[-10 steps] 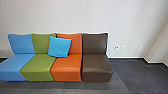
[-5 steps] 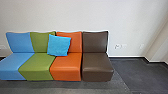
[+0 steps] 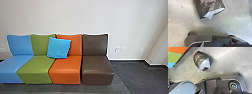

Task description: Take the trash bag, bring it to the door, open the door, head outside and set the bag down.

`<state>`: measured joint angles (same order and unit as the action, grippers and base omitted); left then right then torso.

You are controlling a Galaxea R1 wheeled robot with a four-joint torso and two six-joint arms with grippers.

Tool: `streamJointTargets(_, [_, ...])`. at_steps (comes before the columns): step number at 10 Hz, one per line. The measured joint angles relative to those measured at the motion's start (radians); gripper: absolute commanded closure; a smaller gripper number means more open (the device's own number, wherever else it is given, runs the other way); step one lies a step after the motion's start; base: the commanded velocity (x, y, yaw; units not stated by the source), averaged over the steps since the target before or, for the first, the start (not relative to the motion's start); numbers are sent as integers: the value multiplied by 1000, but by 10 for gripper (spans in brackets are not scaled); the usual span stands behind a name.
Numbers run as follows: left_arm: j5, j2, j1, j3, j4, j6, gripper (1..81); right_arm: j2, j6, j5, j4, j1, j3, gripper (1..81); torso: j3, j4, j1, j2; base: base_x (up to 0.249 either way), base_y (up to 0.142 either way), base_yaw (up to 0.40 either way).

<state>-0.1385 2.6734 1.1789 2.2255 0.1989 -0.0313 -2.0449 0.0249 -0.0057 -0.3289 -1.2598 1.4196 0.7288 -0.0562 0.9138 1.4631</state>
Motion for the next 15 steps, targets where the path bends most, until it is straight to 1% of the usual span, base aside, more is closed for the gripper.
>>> streamJointTargets(2, [-15, 33, 0, 50, 0, 0, 10, 20, 6, -51, -3, 64, -36, 10, 0, 0, 44, 70, 0, 0, 0])
streamJointTargets(4, [-23, 45, 1, 54, 3, 0, 10, 36, 12, -103, -17, 99, -45, 10, 1, 0, 87, 140, 0, 0, 0])
streamJointTargets(5, [-23, 44, -1, 53, 8, 0, 10, 39, 13, -117, -23, 115, -47, 10, 9, 0, 103, 166, 0, 0, 0])
streamJointTargets(6, [-22, 44, -2, 54, 9, 0, 10, 59, 14, -144, -39, 151, -57, 10, 30, 0, 120, 192, 0, 0, 0])
streamJointTargets(8, [-24, 44, -5, 53, 12, 0, 10, 79, 14, -158, -47, 180, -74, 10, 92, 0, 161, 258, 0, 0, 0])
streamJointTargets(10, [-23, 46, -25, 53, 30, 0, 10, 78, 15, -170, -53, 199, -86, 10, 156, 0, 204, 325, 0, 0, 0])
streamJointTargets(11, [-26, 49, -41, 53, 49, 0, 10, 77, 20, -179, -53, 204, -86, 10, 185, 0, 222, 354, 0, 0, 0])
streamJointTargets(13, [-55, 49, -83, 49, 88, 0, 10, 90, 22, -185, -54, 213, -90, 10, 200, 0, 251, 401, 0, 0, 0])
streamJointTargets(15, [-83, 47, -133, 49, 117, 0, 10, 102, 23, -193, -53, 213, -90, 10, 203, 0, 294, 469, 0, 0, 0])
